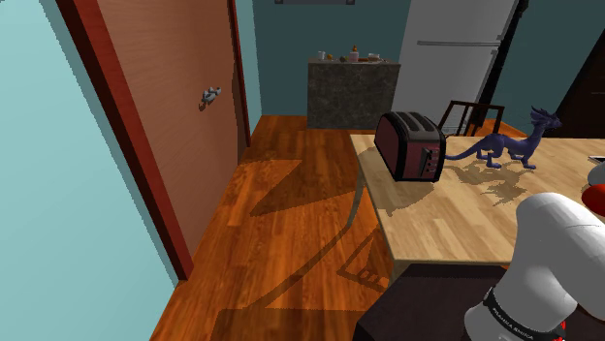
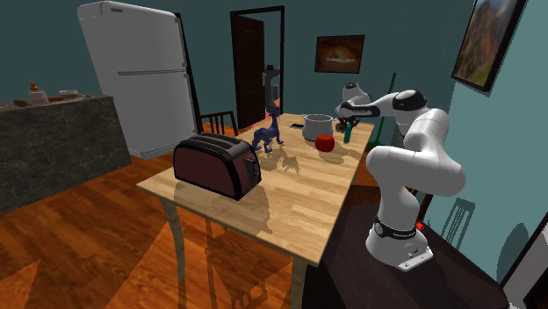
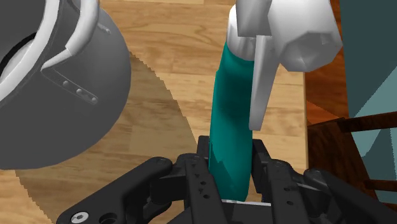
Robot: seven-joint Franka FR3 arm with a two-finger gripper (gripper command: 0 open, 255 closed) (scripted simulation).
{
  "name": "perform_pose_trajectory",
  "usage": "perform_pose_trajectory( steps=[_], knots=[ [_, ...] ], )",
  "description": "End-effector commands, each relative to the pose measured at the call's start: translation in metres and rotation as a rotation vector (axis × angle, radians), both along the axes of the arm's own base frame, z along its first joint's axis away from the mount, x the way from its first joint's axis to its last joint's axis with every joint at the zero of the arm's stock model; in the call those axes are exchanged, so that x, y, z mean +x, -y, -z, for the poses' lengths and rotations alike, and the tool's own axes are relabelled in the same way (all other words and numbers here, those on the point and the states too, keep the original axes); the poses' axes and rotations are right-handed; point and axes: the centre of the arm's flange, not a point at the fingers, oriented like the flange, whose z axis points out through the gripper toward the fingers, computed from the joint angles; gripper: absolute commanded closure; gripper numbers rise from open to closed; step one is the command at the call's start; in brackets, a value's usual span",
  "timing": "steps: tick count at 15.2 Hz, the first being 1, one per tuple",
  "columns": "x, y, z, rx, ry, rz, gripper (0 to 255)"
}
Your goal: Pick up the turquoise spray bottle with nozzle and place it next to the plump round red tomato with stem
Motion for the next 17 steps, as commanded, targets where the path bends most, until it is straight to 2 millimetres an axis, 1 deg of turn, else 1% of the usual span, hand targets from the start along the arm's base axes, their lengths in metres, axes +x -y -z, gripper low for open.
perform_pose_trajectory(
  steps=[1,4,11,12,17],
  knots=[
    [0.000,0.000,0.010,-0.001,0.000,0.000,255],
    [0.000,0.000,0.026,-0.001,0.000,0.000,255],
    [0.000,0.000,0.026,-0.001,0.000,0.000,255],
    [0.000,0.000,0.026,-0.001,0.000,0.000,0],
    [0.000,0.000,0.026,-0.001,0.000,0.000,0]
  ],
)
